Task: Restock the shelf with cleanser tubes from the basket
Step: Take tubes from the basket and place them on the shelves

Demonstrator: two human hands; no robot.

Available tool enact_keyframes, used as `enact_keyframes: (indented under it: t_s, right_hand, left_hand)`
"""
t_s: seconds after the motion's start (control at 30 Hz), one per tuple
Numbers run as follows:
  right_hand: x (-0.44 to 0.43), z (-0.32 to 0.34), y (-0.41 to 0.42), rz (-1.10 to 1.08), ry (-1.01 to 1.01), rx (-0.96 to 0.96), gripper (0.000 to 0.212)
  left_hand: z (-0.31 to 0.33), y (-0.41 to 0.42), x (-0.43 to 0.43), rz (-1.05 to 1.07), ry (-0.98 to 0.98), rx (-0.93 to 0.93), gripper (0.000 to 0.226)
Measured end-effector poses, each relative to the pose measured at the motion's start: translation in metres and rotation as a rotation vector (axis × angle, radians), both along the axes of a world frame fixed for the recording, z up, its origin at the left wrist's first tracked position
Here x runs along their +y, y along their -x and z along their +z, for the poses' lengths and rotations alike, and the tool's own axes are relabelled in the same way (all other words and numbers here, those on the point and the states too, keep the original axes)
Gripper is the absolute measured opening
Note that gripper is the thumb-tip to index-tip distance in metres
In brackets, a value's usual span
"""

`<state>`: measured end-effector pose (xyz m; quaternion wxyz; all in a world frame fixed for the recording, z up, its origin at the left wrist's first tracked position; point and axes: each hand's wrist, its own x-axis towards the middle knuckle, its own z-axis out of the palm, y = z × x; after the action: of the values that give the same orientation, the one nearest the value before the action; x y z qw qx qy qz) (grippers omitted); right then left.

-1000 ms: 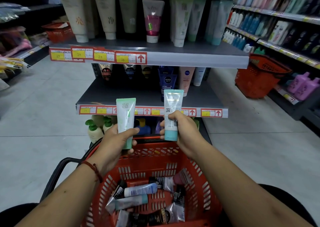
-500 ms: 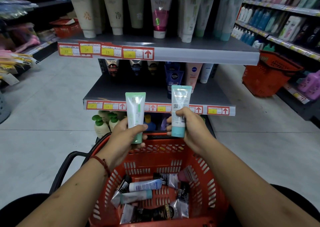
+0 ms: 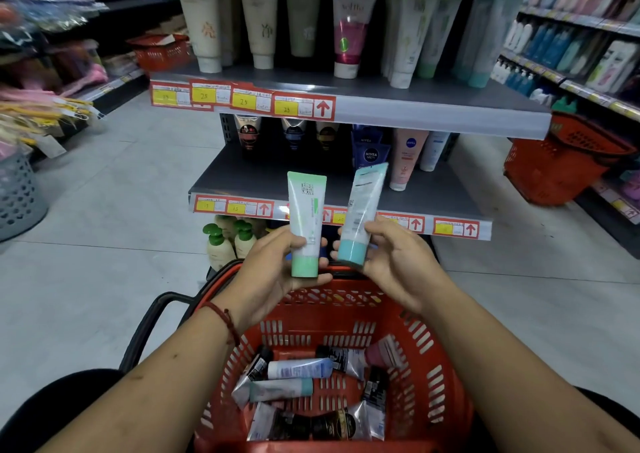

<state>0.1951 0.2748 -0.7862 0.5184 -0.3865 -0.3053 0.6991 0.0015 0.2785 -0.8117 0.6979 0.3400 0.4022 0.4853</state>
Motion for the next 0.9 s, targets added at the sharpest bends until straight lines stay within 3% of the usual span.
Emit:
enact_keyframes:
  t_s: [0.1, 0.4, 0.57, 0.9]
  right_hand:
    - [-0.002, 0.001, -0.002, 0.014, -0.011, -0.025, 0.028]
    - [-0.003, -0.008, -0.001, -0.07, -0.111, -0.37, 0.049]
    - [-0.001, -0.008, -0.004, -0.096, -0.127, -0.342, 0.039]
    - [-0.002, 0.003, -0.021, -0.088, -0.198, -0.395, 0.037]
  left_hand:
    - [0.002, 0.0, -0.001, -0.011, -0.006, 0.007, 0.032]
    - [0.0, 0.003, 0.0, -0.021, 0.0, -0.067, 0.033]
    - [0.003, 0.0, 0.002, -0.053, 0.052, -0.124, 0.032]
    - [0.028, -0.015, 0.002, -0.107, -0.017, -0.026, 0.032]
